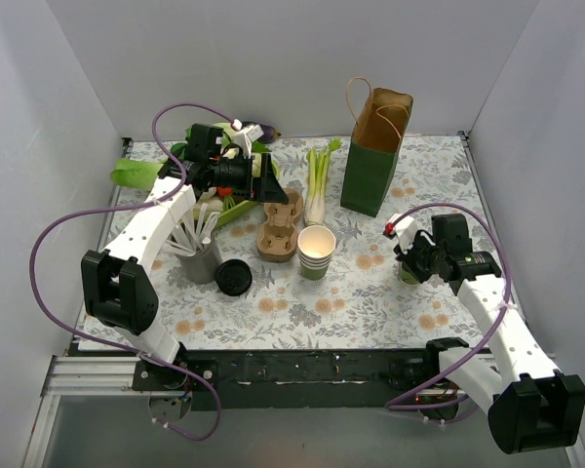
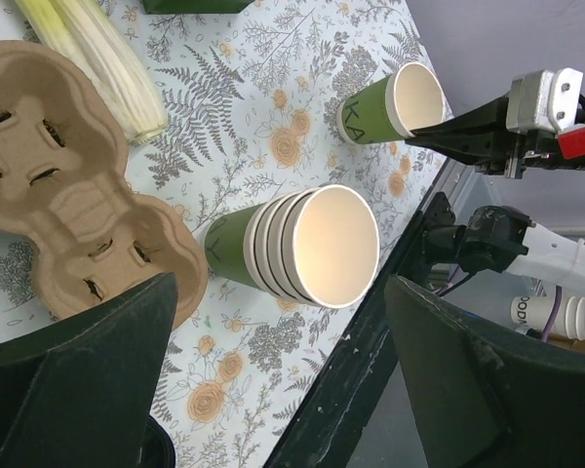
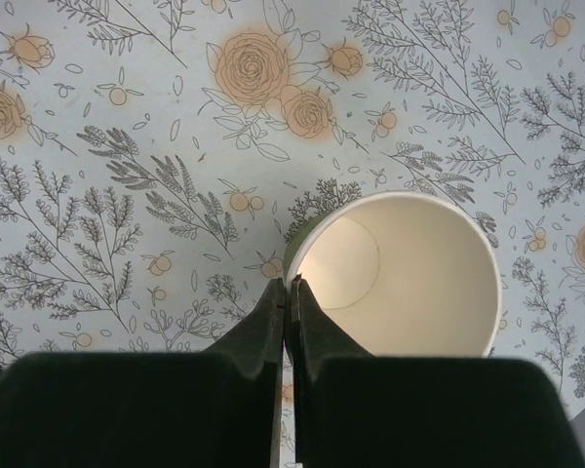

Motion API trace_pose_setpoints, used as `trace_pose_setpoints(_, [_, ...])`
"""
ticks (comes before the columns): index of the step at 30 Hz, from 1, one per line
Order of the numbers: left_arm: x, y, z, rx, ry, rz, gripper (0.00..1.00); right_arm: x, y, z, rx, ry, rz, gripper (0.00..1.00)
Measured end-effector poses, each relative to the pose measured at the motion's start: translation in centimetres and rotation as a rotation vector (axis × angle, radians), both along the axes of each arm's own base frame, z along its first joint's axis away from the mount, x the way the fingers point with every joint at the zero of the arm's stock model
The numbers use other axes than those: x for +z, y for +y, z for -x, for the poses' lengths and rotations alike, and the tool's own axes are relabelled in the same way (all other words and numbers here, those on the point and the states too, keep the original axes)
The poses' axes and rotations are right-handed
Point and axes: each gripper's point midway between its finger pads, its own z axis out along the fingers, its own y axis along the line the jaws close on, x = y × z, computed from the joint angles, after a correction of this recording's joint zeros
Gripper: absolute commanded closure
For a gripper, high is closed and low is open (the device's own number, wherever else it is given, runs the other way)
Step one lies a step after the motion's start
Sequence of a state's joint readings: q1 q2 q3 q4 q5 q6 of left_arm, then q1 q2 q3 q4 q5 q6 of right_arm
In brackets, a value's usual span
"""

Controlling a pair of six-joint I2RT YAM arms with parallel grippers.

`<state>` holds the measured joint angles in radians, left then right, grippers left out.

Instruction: Pack the takeout coffee

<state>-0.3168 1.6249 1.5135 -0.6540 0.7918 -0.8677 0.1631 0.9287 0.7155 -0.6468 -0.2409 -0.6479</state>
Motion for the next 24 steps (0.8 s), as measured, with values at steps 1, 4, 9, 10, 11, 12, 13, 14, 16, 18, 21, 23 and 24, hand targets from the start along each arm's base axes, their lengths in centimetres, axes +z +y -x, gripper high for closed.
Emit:
trace_pose_setpoints(1, [0.0, 0.0, 0.0, -0.001, -0.001, -0.002, 0.12, 0.0, 0.1, 0.0, 0.007, 0.000, -0.005, 0.70])
trace_pose_setpoints(4, [-0.2, 0.1, 0.1, -0.003, -0.003, -0.011, 0.11, 0.0, 0.4, 0.4, 0.028, 0.023, -0.014, 0.54])
trace_pose_setpoints(9, [0.7, 0.2, 0.0, -0.007, -0.025, -0.018, 0.11, 3.3, 1.2, 0.3, 0.054, 0.018, -0.046, 0.34])
trace_pose_setpoints(10, [1.1, 0.2, -0.1, -0.007, -0.034, -0.018, 0.11, 4.6, 1.4, 0.0, 0.065, -0.004, -0.059, 0.33])
trace_pose_setpoints(11, [1.4, 0.2, -0.2, -0.007, -0.045, -0.017, 0.11, 6.0, 1.8, -0.3, 0.078, -0.029, -0.076, 0.33])
trace_pose_setpoints(12, [1.8, 0.2, -0.3, -0.006, -0.056, -0.017, 0.11, 7.5, 2.3, -0.5, 0.097, -0.058, -0.095, 0.32])
trace_pose_setpoints(13, [2.2, 0.2, -0.5, -0.004, -0.069, -0.016, 0.11, 8.8, 2.8, -0.7, 0.120, -0.087, -0.112, 0.33])
trace_pose_setpoints(14, [2.6, 0.2, -0.6, -0.003, -0.079, -0.014, 0.11, 10.0, 3.4, -0.9, 0.145, -0.111, -0.125, 0.33])
trace_pose_setpoints(16, [3.4, 0.2, -0.8, 0.001, -0.100, -0.012, 0.10, 11.8, 5.2, -1.1, 0.222, -0.144, -0.144, 0.33])
trace_pose_setpoints(18, [4.1, 0.3, -1.0, 0.006, -0.119, -0.011, 0.10, 12.7, 8.0, -0.9, 0.343, -0.152, -0.156, 0.33])
trace_pose_setpoints(21, [5.5, 0.3, -1.3, 0.017, -0.154, -0.012, 0.09, 12.1, 12.5, 0.1, 0.547, -0.123, -0.145, 0.33])
trace_pose_setpoints(23, [6.3, 0.4, -1.6, 0.024, -0.179, -0.015, 0.09, 11.1, 15.0, 1.0, 0.660, -0.084, -0.134, 0.33])
trace_pose_setpoints(24, [6.6, 0.5, -1.7, 0.029, -0.191, -0.017, 0.09, 10.5, 16.0, 1.2, 0.704, -0.066, -0.126, 0.33])
